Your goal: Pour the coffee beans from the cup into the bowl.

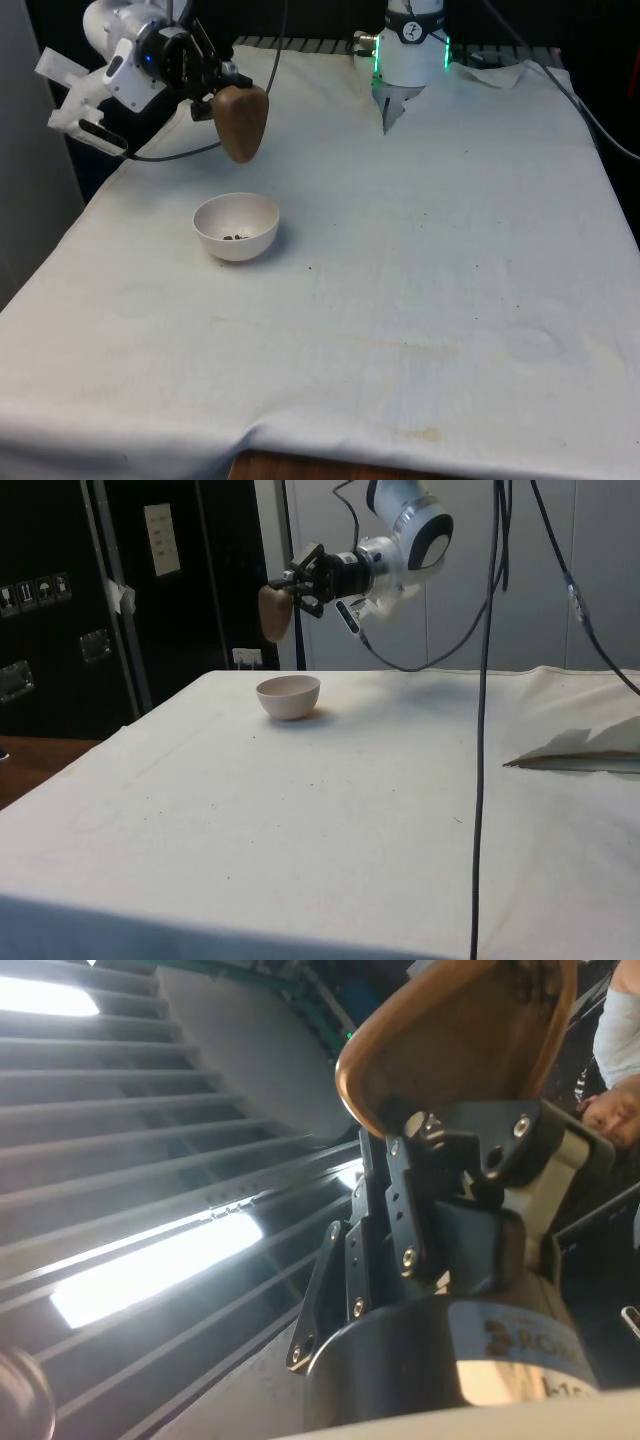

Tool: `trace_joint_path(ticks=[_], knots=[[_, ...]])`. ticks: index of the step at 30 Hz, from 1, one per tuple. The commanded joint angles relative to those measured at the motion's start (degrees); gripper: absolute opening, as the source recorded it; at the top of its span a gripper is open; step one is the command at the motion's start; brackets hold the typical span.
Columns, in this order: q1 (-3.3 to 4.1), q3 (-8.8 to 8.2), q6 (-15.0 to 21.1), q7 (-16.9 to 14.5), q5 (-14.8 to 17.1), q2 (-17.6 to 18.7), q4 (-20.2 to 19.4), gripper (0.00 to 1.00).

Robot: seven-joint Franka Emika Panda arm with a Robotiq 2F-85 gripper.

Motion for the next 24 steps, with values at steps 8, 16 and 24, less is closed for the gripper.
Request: trace_joint_path(ticks=[8,16,24], knots=[[-0.11,0.06,-0.34,0.17,0.11,0.11,0.11,0.00],[0.00,-0.06,-0.23,-0.29,0.00,0.06,0.00,0.00],[0.46,-0.40,0.11,-0.57,-0.17,-0.23,-0.11,0.00]])
